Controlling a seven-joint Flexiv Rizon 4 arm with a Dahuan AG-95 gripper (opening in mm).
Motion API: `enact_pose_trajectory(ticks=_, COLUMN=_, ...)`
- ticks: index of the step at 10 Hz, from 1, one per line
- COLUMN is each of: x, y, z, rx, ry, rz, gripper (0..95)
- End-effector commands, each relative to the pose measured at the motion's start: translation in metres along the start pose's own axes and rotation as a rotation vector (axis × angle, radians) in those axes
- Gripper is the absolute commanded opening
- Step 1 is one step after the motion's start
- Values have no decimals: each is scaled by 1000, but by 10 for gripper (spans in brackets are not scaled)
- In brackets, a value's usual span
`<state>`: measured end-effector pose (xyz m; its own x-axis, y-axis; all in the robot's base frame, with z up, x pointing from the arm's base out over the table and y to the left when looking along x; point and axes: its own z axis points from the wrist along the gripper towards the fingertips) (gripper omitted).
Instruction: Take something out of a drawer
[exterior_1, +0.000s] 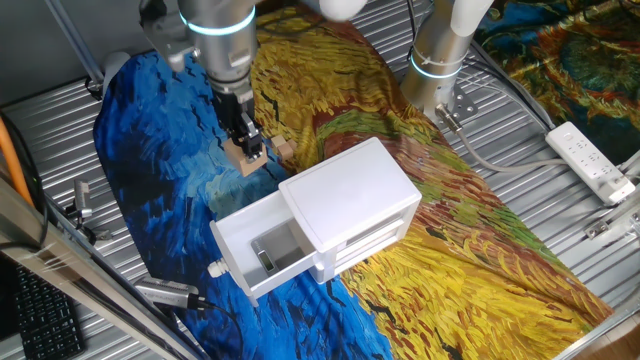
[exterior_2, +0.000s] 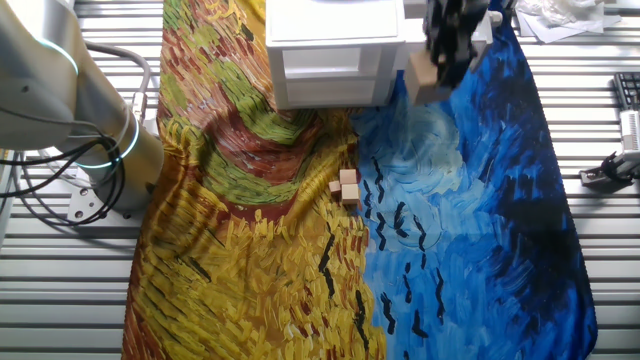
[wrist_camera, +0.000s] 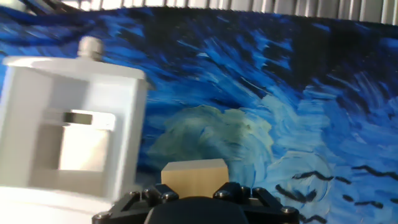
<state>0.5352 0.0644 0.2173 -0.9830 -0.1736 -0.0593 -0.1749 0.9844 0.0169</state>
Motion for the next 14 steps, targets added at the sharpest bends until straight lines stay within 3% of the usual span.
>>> enact_pose_trajectory(ticks=1, x=2, y=-6, z=19, rx=7, ry=8, rz=34, gripper=0)
enact_pose_trajectory(ticks=6, x=21, y=-16, z=68, rx=17, ry=-17, rz=77, gripper=0)
enact_pose_trajectory(ticks=14, x=24, y=-16, z=116, rx=25, ry=-51, rz=92, gripper=0)
